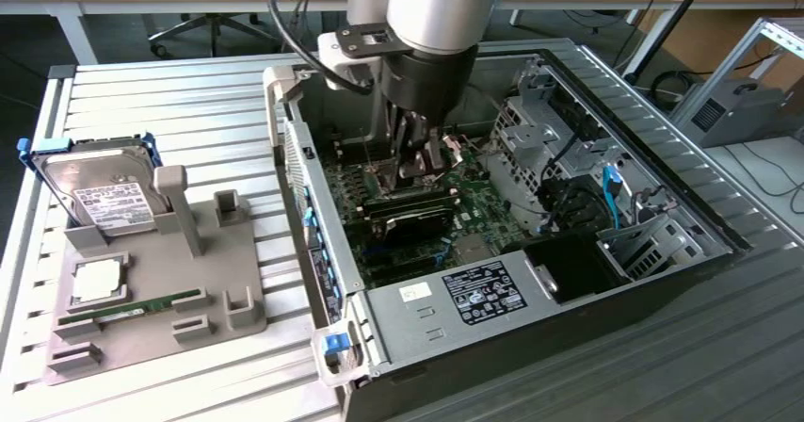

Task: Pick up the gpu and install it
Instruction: 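Press down on the gpu until it lock into place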

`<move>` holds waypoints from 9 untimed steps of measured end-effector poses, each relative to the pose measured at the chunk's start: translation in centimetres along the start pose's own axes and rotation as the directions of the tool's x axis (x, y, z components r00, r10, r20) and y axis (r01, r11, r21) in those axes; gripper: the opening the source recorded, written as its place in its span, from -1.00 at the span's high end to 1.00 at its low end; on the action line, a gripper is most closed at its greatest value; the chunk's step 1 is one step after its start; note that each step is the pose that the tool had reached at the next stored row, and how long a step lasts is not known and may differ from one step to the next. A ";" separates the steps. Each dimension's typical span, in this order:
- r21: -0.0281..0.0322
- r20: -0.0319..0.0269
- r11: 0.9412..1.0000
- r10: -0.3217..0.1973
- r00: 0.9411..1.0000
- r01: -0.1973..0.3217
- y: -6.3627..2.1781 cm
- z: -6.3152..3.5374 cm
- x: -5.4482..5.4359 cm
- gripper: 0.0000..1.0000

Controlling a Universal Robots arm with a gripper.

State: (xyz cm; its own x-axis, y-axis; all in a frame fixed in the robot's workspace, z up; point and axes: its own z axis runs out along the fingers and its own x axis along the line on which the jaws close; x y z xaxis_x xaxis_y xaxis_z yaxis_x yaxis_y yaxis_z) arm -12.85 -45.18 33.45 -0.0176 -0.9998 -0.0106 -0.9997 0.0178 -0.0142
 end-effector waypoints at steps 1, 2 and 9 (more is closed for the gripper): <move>0.000 0.000 1.000 0.000 1.000 0.000 0.00 -0.20 0.0 0.79; 0.000 0.000 1.000 0.000 1.000 0.000 0.00 -0.30 0.0 0.79; 0.000 0.000 1.000 0.000 1.000 0.000 0.00 -0.29 0.0 0.79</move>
State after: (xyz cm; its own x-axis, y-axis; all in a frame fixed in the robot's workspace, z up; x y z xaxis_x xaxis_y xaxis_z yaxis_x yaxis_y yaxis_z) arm -12.85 -45.19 33.74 -0.0177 -0.9998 -0.0103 -0.9997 0.0179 -0.0143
